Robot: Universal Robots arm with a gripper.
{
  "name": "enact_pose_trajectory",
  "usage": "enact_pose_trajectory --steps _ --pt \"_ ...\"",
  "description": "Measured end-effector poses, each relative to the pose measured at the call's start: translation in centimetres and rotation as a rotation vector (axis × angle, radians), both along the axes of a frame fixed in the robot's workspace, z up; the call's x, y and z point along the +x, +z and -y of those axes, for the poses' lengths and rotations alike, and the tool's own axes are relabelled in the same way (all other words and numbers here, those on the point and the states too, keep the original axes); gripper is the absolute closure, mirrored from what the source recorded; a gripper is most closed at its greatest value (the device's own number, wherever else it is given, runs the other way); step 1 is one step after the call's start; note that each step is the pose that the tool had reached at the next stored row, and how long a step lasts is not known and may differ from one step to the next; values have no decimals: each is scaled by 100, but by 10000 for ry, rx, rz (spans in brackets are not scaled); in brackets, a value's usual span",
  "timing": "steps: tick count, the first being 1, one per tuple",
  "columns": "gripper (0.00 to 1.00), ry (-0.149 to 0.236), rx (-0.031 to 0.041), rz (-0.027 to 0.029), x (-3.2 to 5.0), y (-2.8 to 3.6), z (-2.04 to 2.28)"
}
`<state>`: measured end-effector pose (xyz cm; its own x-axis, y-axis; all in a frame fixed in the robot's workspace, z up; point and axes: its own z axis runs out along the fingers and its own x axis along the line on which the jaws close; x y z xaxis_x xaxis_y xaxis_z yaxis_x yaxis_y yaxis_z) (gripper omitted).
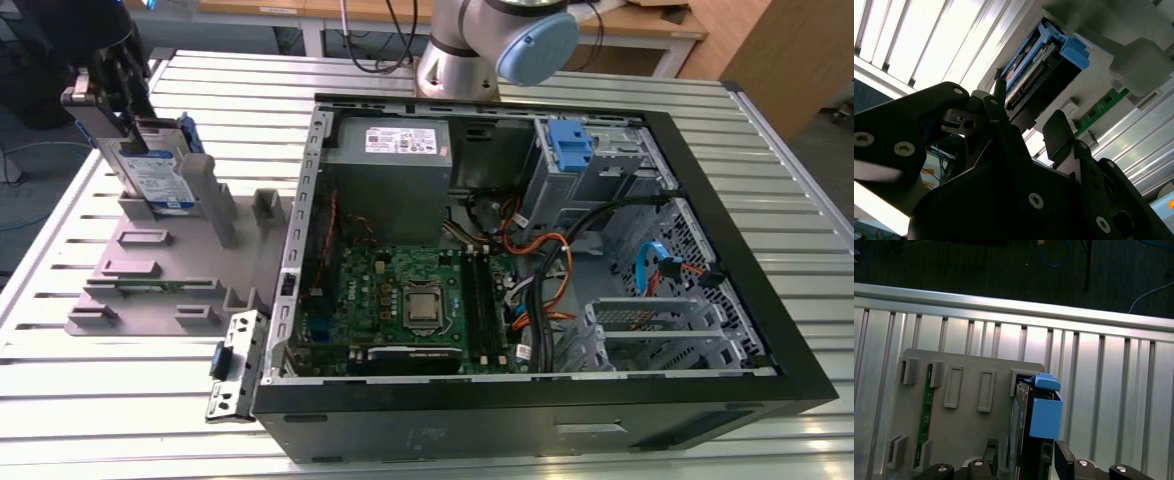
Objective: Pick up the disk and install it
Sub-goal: 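Pick up the disk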
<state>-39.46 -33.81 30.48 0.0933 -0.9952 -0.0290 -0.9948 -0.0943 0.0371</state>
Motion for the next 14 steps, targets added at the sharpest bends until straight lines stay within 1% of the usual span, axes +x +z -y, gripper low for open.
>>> enact_pose_trajectory --steps 2,3,12,13,14 --pt "45 0 0 0 0 0 0" --pt "52 0 0 0 0 1 0" --pt "52 0 0 0 0 1 6" --pt "52 0 21 0 0 1 7" --pt "52 2 78 1 0 0 8"
